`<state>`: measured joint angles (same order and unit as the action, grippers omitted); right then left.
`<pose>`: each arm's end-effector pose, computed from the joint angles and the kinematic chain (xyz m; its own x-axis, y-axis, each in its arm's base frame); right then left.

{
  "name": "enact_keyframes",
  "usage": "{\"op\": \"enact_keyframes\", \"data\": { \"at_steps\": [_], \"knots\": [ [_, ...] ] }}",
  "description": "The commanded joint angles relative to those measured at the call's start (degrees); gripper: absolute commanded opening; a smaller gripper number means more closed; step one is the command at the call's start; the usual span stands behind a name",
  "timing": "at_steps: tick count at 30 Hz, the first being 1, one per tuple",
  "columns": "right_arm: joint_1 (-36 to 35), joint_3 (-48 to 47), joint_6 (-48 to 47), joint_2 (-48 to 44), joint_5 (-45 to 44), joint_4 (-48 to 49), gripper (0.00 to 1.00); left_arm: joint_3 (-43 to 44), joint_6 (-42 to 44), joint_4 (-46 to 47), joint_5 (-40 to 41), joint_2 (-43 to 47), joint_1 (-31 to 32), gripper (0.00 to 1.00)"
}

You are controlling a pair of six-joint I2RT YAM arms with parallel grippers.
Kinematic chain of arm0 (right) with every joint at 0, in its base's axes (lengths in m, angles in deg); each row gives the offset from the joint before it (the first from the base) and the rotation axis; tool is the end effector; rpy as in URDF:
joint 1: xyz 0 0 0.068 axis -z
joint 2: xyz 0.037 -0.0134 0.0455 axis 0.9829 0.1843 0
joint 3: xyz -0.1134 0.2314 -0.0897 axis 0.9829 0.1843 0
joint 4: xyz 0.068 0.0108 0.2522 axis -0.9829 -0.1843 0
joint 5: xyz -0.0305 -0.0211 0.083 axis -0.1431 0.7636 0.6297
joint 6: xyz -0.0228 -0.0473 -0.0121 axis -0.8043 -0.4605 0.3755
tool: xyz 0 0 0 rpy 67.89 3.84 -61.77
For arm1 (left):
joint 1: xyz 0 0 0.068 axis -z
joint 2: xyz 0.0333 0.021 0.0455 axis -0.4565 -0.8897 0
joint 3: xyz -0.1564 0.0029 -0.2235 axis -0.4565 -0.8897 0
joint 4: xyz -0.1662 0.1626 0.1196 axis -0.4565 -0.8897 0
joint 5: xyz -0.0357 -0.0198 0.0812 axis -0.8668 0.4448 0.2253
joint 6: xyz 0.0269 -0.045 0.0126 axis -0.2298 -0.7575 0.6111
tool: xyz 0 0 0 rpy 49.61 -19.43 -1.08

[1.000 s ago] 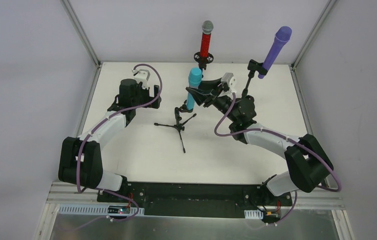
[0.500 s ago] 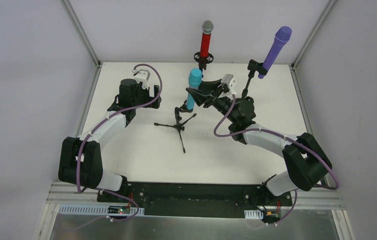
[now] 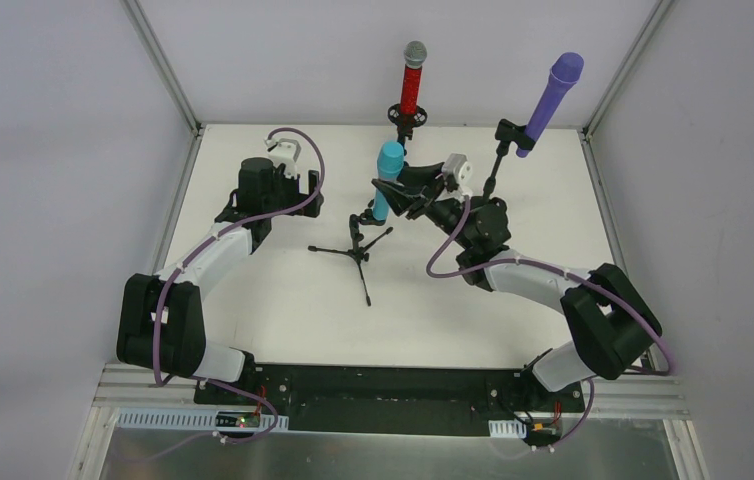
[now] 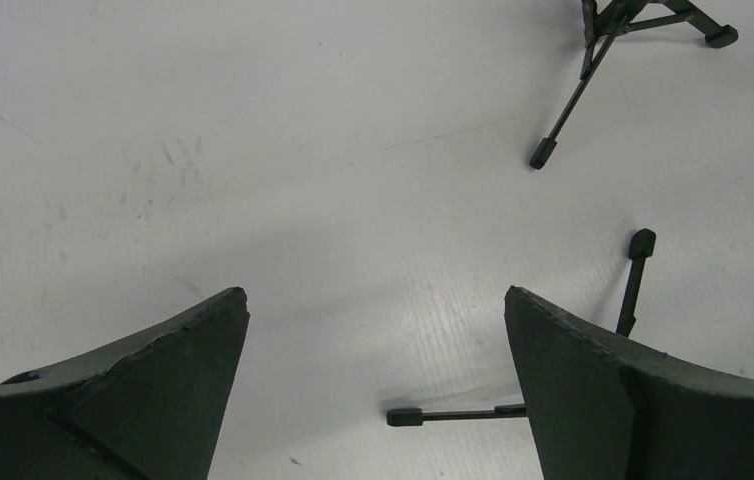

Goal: Attach the microphones to the stand

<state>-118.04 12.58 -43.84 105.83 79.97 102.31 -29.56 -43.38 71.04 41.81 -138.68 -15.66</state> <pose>0.2353 0.2031 0.3168 0.5169 0.3038 -0.8003 -0.7547 0.6030 -0.2585 0.3145 -0.0700 0.2645 -0.3505 0.0363 -0.9358 0.3340 0.9384 -0.0888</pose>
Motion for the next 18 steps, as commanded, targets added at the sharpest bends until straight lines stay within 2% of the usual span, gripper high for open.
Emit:
{"op": "enact_keyframes", "data": {
  "at_steps": [1, 12, 18],
  "knots": [
    [-0.8, 1.7, -1.8, 2.4, 1.9, -4.7, 0.0, 1.0, 1.3, 3.1, -3.0, 1.6, -0.4, 1.0],
    [-1.3, 3.7, -3.4, 4.2, 1.0, -4.4, 0.0, -5.4, 1.5, 16.7, -9.4, 7.0, -0.4, 1.0],
    [-1.7, 4.8, -4.2, 6.3, 0.6, -1.1, 0.0, -7.2, 1.5, 21.0, -11.4, 8.2, -0.4, 1.0]
  ]
}}
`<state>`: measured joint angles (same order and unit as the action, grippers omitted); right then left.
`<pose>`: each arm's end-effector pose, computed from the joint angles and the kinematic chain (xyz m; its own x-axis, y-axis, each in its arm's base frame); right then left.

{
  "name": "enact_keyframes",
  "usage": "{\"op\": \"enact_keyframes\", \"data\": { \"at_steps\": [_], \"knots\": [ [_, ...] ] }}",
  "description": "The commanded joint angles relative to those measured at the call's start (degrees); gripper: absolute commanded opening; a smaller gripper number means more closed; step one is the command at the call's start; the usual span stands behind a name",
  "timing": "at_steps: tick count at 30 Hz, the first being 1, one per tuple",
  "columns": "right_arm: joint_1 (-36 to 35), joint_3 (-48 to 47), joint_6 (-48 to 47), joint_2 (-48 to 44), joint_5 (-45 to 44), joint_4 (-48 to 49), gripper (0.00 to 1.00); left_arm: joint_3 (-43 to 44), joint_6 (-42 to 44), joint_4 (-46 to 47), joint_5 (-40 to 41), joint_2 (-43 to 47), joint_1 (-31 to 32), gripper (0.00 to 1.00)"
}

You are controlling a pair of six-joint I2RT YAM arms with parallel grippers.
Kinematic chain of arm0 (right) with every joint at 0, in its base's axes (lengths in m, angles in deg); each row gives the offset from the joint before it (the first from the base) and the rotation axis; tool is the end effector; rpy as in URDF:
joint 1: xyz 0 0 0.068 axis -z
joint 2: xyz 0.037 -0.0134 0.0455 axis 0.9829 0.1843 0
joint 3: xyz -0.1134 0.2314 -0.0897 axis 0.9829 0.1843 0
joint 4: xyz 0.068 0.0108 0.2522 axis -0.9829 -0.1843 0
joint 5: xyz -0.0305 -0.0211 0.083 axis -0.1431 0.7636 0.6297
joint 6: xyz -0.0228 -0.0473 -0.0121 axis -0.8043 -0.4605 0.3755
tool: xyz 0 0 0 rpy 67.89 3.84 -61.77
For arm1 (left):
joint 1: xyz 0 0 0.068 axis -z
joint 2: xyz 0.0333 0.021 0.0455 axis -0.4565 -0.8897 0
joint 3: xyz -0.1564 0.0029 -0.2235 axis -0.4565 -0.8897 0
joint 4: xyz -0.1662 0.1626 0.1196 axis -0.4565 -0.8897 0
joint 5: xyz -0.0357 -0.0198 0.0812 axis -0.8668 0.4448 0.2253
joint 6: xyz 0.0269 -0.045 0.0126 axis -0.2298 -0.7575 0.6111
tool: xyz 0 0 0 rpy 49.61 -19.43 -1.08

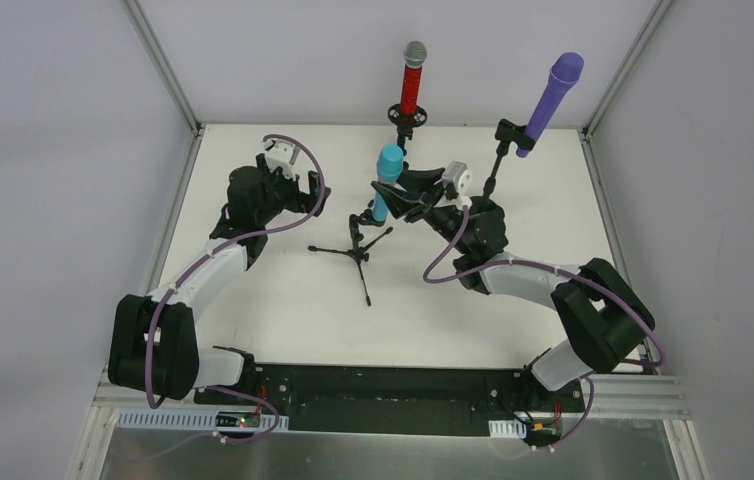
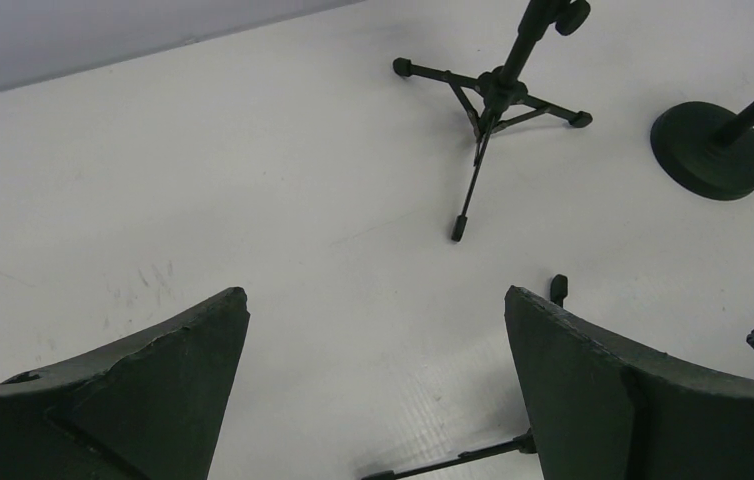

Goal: Attach the microphones to the stand

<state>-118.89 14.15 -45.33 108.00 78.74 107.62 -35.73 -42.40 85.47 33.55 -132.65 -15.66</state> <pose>0.2328 0.2060 0.3057 0.5476 0.3079 -0.7780 -0.7357 0.6201 -0.2725 0.2916 -0.0704 0.2846 -0.1098 0.0051 -0.9939 0.4830 0.8743 -0.0489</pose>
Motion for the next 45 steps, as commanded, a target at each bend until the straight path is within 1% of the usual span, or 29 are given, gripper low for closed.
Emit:
{"op": "enact_keyframes", "data": {
  "at_steps": [1, 5, 12, 31, 40, 41, 43, 44, 45],
  "knots": [
    [-0.8, 3.4, -2.8, 4.5, 1.8, -5.8, 0.0, -1.1, 0.5, 6.9, -3.4, 2.2, -0.4, 1.0],
    [-1.2, 4.0, -3.5, 5.2, 1.5, -4.6, 0.0, -1.4, 0.5, 7.5, -3.6, 2.4, -0.4, 1.0],
    [-1.4, 5.6, -2.6, 7.5, -0.2, 2.4, 0.0, -1.5, 0.5, 7.9, -3.5, 2.4, -0.4, 1.0],
    [-1.9, 7.1, -2.2, 11.7, -3.6, 2.4, 0.0, -2.2, 0.5, 9.5, -4.6, 2.8, -0.4, 1.0],
    [-2.1, 6.8, -1.8, 10.1, -3.8, 2.5, 0.0, -2.5, 0.5, 10.5, -5.4, 3.1, -0.4, 1.0],
    [-2.1, 6.7, -1.6, 9.6, -3.9, 2.5, 0.06, -2.5, 0.5, 10.5, -5.5, 3.1, -0.4, 1.0],
    [-2.0, 6.6, -1.5, 8.3, -4.2, 2.7, 0.22, -2.5, 0.5, 10.6, -5.5, 3.0, -0.4, 1.0],
    [-2.0, 6.6, -1.2, 7.5, -4.6, 2.9, 0.35, -2.4, 0.5, 10.6, -5.6, 3.0, -0.4, 1.0],
    [-2.0, 6.7, -0.8, 6.9, -5.1, 3.3, 0.45, -2.4, 0.5, 10.6, -5.6, 3.0, -0.4, 1.0]
  ]
}}
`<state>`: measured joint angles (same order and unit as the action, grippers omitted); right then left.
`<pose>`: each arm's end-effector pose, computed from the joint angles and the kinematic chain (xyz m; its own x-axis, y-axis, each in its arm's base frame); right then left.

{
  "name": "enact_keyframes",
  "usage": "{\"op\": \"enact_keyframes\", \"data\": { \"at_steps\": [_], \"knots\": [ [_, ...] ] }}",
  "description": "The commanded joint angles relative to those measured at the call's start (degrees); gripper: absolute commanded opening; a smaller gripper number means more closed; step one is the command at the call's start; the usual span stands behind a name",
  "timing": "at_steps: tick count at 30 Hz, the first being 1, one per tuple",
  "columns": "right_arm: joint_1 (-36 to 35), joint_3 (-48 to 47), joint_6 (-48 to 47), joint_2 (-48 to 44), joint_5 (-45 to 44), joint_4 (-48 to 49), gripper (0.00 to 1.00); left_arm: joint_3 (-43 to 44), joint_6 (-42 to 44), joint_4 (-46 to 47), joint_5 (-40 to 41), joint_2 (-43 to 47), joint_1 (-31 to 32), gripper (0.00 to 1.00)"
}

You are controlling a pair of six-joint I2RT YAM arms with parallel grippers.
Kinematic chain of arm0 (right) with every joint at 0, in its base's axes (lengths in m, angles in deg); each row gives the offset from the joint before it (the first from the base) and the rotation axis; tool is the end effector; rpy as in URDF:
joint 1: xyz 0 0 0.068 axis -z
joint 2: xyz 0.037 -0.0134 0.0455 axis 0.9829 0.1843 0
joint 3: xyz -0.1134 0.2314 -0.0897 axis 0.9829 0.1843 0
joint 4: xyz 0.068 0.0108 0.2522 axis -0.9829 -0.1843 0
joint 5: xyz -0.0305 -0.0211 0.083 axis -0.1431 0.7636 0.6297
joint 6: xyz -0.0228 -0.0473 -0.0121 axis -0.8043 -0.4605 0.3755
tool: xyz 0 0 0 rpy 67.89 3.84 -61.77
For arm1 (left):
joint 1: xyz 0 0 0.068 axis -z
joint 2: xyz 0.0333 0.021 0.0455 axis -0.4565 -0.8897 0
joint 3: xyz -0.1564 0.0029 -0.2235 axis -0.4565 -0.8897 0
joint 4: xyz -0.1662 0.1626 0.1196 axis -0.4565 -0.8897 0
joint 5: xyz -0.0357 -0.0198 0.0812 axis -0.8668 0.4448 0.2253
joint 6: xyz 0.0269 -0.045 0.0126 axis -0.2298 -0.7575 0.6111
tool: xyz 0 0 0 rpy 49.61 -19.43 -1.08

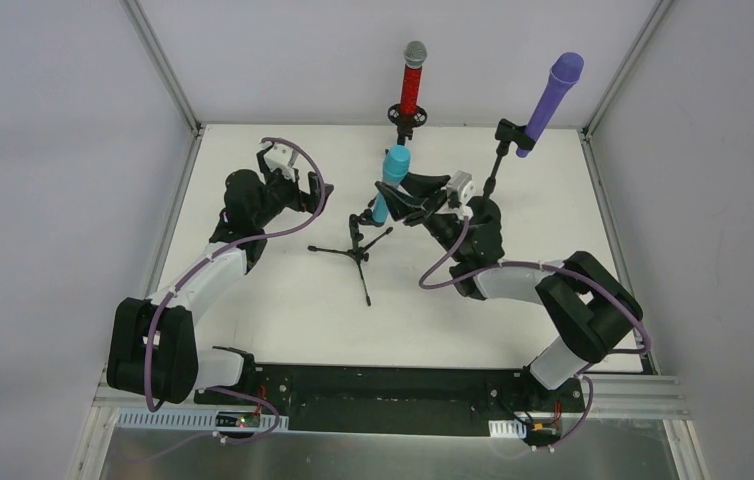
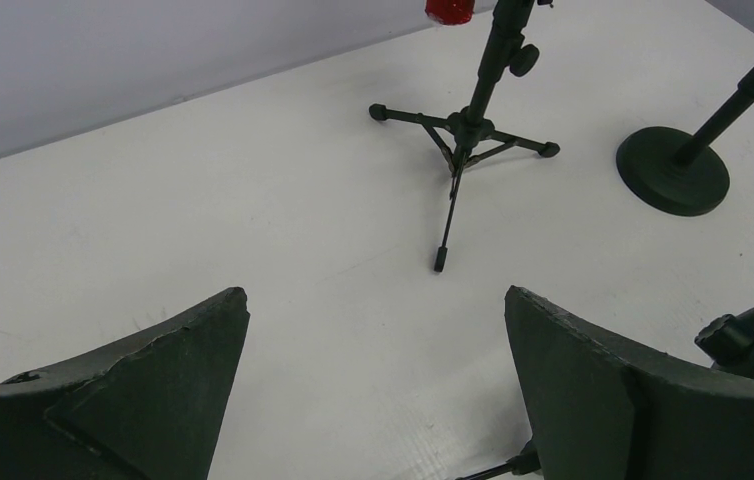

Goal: Attach the microphones to the stand

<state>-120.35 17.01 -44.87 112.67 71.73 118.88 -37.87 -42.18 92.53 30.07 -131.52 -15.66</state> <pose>0.2290 0.2076 0.2850 0.5656 0.3501 -0.7467 -0.6937 0.6916 -0.2012 0.2849 -0.0711 0.2903 -0.0054 -0.0121 -0.9999 0.5385 0.8425 -0.0131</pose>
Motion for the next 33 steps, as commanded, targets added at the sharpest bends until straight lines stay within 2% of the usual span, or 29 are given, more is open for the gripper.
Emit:
{"op": "enact_keyframes", "data": {
  "at_steps": [1, 3, 6, 10, 19, 24, 30, 33],
  "knots": [
    [-0.6, 3.9, -1.0, 1.6, 1.5, -7.5, 0.54, -0.3, 0.3, 3.5, -2.1, 1.8, -0.4, 1.0],
    [-0.6, 4.0, -0.4, 0.1, 1.2, -6.9, 0.69, -0.3, 0.3, 3.5, -2.2, 1.7, -0.4, 1.0],
    [-0.5, 4.3, 0.8, -2.7, 1.8, -6.9, 0.86, -0.3, 1.5, 3.5, -2.3, 1.7, -0.4, 1.0],
    [-0.6, 5.8, 1.8, -7.6, 2.6, -6.9, 0.99, -0.4, 1.8, 3.4, -2.3, 1.7, -0.4, 1.0],
    [-0.4, 14.6, 2.5, -20.8, 1.1, -12.2, 0.99, -0.5, 2.2, 3.5, -2.8, 2.6, -0.4, 0.99],
    [-0.4, 19.3, 1.7, -28.1, -0.2, -18.7, 0.99, -0.8, 3.4, 4.0, -4.4, 3.7, -0.4, 1.0],
    [-0.5, 21.5, 0.9, -35.6, 0.5, -30.7, 0.99, -0.8, 7.2, 3.6, -9.6, 5.6, -0.4, 1.0],
    [-0.4, 22.5, 1.4, -37.6, 0.8, -34.1, 0.99, -0.9, 10.6, 2.9, -15.5, 6.6, -0.4, 1.0]
  ]
}}
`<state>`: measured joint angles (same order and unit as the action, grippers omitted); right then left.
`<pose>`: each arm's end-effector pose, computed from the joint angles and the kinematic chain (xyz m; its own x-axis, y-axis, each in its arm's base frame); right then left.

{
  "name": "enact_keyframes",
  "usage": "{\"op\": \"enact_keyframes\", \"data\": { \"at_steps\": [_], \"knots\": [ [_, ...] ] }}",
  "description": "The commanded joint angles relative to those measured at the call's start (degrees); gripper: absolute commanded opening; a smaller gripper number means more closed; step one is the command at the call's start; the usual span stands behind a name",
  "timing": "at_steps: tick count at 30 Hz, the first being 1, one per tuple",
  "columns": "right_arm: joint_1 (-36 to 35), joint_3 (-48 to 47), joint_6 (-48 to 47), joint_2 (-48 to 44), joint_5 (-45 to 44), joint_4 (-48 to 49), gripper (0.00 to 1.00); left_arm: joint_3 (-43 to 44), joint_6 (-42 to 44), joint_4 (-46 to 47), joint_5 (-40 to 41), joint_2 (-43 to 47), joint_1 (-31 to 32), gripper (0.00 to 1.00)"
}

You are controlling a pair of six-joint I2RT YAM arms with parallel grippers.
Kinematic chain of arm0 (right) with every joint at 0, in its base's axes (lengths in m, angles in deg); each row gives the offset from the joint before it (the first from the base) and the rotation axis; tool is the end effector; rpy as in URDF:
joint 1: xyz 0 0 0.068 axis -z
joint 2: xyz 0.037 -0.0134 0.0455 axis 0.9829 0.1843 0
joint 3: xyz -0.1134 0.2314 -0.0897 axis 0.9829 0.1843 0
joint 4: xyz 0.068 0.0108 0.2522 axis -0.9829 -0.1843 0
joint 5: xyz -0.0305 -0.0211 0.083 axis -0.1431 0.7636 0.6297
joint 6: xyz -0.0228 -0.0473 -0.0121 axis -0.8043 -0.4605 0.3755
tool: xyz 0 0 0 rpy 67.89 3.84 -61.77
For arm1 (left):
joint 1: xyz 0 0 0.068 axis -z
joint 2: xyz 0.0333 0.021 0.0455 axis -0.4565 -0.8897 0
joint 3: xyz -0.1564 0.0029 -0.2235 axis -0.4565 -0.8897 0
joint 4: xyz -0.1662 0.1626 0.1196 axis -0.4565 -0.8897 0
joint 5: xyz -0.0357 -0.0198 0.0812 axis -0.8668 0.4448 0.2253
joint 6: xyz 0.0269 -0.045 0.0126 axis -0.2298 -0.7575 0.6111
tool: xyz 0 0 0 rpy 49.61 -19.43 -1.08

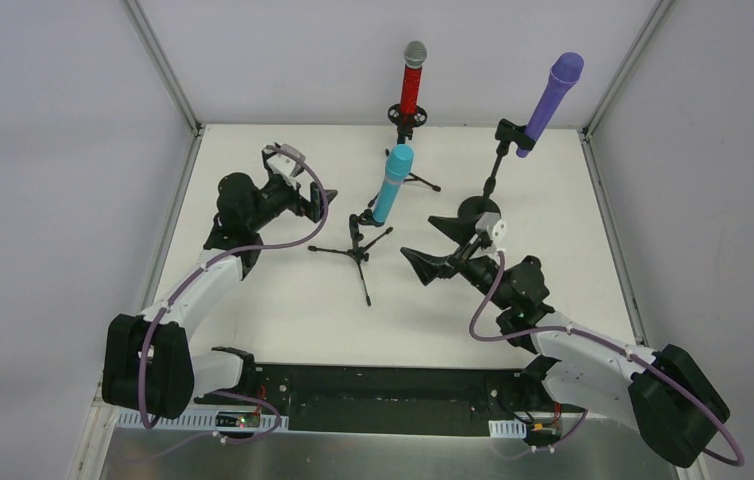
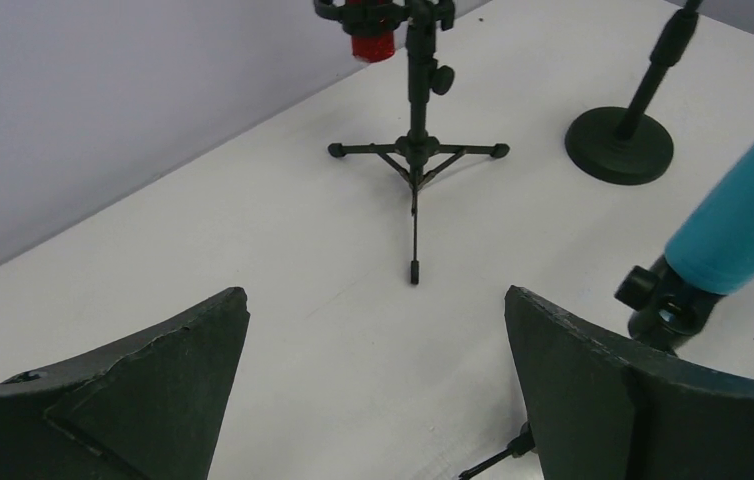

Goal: Attach the microphones to the stand

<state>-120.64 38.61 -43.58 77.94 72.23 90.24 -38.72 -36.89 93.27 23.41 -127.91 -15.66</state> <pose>0.1488 0.1398 0.2687 0.3795 0.2207 -0.8985 -0.7492 0.6431 -0.1584 0.2701 -0.0720 0.3033 0.1112 0.0481 -0.9926 0.6249 0.7732 0.1075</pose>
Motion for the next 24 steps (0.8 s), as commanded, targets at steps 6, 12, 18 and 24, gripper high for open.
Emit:
{"op": "enact_keyframes", "data": {
  "at_steps": [6, 12, 18, 24],
  "knots": [
    [-0.2, 3.2, 1.8, -4.7, 1.1, -8.3, 0.99, -0.4, 7.3, 4.0, -21.8, 4.7, -0.2, 1.0],
    [-0.2, 3.9, 2.4, -5.2, 1.7, -10.2, 0.99, -0.3, 6.8, 7.0, -34.4, 4.7, 1.2, 1.0],
    [-0.1, 3.8, 2.4, -4.9, 1.8, -10.9, 0.99, 0.6, 15.0, -2.5, -36.6, 4.6, 4.4, 1.0],
    [-0.2, 3.0, 3.3, -4.2, 2.8, -12.0, 0.99, 1.6, 17.6, -5.8, -34.1, 2.7, 6.0, 1.0]
  ]
}}
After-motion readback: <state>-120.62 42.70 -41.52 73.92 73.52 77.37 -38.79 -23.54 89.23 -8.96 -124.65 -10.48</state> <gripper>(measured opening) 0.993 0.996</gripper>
